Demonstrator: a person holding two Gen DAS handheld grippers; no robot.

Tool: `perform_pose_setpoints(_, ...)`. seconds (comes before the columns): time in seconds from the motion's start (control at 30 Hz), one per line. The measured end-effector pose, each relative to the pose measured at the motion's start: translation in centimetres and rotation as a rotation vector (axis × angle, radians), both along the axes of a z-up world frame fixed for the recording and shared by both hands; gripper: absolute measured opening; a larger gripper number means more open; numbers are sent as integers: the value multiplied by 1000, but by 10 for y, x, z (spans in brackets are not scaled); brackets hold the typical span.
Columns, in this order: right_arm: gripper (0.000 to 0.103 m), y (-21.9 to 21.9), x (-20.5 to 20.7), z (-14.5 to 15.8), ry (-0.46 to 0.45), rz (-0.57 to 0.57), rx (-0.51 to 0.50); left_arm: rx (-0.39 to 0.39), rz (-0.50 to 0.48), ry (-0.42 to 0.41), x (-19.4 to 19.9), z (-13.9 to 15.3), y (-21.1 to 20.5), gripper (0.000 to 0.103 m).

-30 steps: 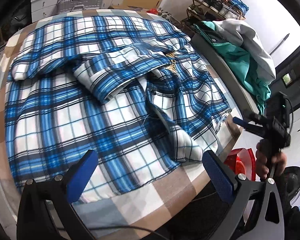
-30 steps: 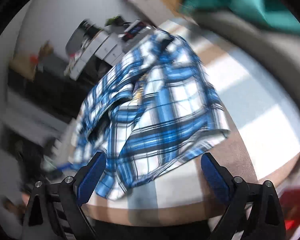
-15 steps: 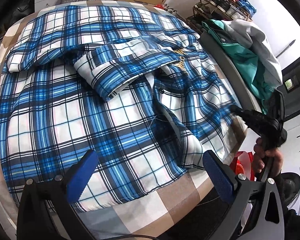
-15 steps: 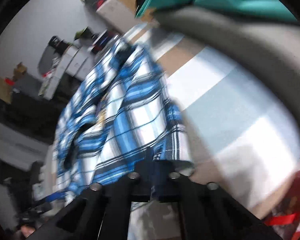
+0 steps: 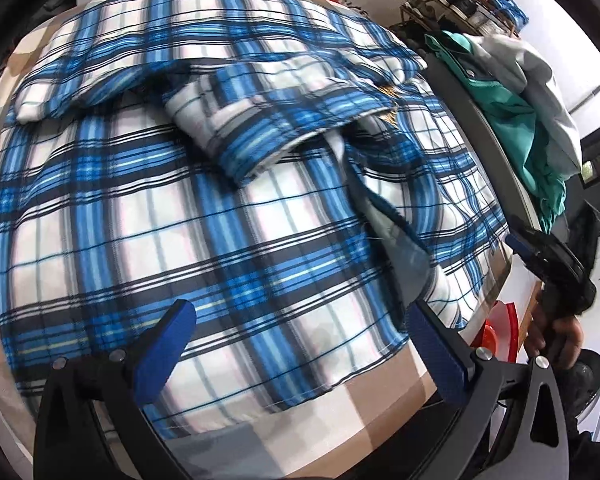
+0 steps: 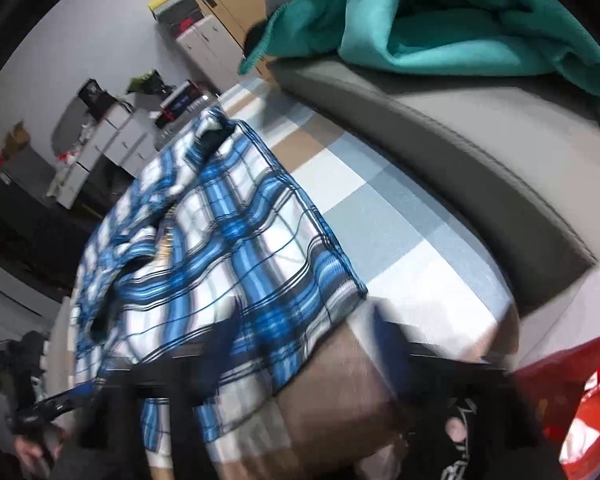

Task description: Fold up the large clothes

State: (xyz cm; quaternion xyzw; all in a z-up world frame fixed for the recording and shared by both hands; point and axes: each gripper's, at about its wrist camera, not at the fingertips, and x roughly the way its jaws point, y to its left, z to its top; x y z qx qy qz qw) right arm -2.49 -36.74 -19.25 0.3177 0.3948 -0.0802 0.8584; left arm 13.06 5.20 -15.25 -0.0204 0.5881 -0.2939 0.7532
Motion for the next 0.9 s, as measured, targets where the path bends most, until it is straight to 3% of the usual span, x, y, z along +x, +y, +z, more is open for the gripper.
perform_pose_setpoints(0.1, 81, 11, -17, 16, -57, 30, -25, 44, 41, -21, -3, 0, 18, 102)
perform_pose_setpoints(0.23, 81, 70, -3, 24, -116, 306, 40, 121, 117, -45, -8, -1, 46, 102)
perform_pose_setpoints(0.3, 81, 113, 15, 22, -101, 427, -4, 155, 166, -62, -11, 1, 64, 102)
perform_pose_setpoints(0.37, 81, 149, 33, 18, -59, 507, -92, 211, 213, -98, -16, 5, 82, 102)
perform_pose_setpoints(0.43, 77, 190, 51, 14, -28, 569, -260, 257, 268, -114, -19, 8, 98, 102)
perform_pose_setpoints(0.53, 77, 230, 63, 8, 10, 593, -498, 230, 341, -73, -22, 13, 130, 102)
perform_pose_setpoints(0.6, 77, 247, 68, -1, 41, 625, -599, 250, 375, -71, -30, 19, 147, 102)
perform_pose_setpoints(0.7, 76, 250, 63, 2, 7, 654, -563, 306, 391, -85, -45, 34, 162, 102)
perform_pose_setpoints(0.8, 78, 232, 48, 24, -103, 663, -397, 193, 358, -33, -68, 61, 170, 102)
perform_pose_setpoints(0.9, 78, 200, 26, 56, -292, 670, -205, 71, 233, 21, -91, 86, 151, 102)
